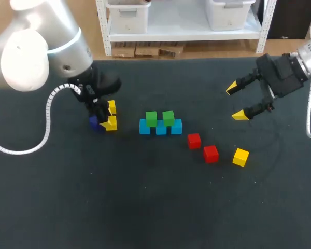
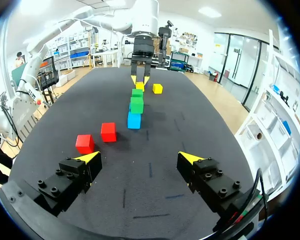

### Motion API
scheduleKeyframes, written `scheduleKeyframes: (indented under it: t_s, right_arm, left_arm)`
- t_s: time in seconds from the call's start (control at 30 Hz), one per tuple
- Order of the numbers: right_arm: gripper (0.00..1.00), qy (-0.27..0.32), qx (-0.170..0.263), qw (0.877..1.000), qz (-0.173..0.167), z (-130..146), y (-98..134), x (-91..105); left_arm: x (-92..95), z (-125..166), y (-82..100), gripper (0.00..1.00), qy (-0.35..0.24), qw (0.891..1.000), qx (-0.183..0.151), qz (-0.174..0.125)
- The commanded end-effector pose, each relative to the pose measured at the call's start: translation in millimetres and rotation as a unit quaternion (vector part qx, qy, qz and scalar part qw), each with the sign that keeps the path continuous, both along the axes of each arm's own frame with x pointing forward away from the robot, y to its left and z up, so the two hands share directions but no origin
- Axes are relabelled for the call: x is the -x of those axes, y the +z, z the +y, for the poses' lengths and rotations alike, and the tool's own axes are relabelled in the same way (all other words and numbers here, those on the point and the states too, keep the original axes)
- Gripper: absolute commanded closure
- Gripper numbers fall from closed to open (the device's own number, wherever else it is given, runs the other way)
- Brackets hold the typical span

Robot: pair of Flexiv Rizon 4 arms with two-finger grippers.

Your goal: Place the blue cubes, place green cubes on the blue cubes, place the yellow cubes on the green cubes, then place the red cubes on the yellow cubes, and place purple cube on the red cubes.

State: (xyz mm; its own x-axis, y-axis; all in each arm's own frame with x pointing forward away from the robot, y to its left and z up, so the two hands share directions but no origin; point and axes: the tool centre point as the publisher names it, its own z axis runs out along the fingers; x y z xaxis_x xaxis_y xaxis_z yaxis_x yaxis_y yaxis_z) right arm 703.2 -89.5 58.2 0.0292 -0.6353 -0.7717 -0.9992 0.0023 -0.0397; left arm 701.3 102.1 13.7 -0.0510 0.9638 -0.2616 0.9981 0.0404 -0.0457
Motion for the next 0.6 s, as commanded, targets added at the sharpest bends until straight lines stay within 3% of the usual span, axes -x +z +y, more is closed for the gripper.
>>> scheduleKeyframes:
  t_s: [0.03, 0.23, 0.6]
  right_arm:
    - [0.0, 0.0, -0.001, 1.0, -0.001, 0.0, -0.1, 0.2]
    - [0.0, 0.0, -0.001, 1.0, -0.001, 0.0, -0.1, 0.2]
    - [0.0, 0.0, -0.001, 1.0, -0.001, 0.0, -0.1, 0.2]
  left_arm:
    - [2.6, -7.3, 16.8, 1.0, -0.014, 1.0, 0.001, -0.005]
    - [8.1, -22.7, 45.2, 1.0, -0.03, 0.999, 0.01, -0.007]
    - [17.1, -49.6, 94.5, 1.0, -0.021, 0.998, 0.04, 0.033]
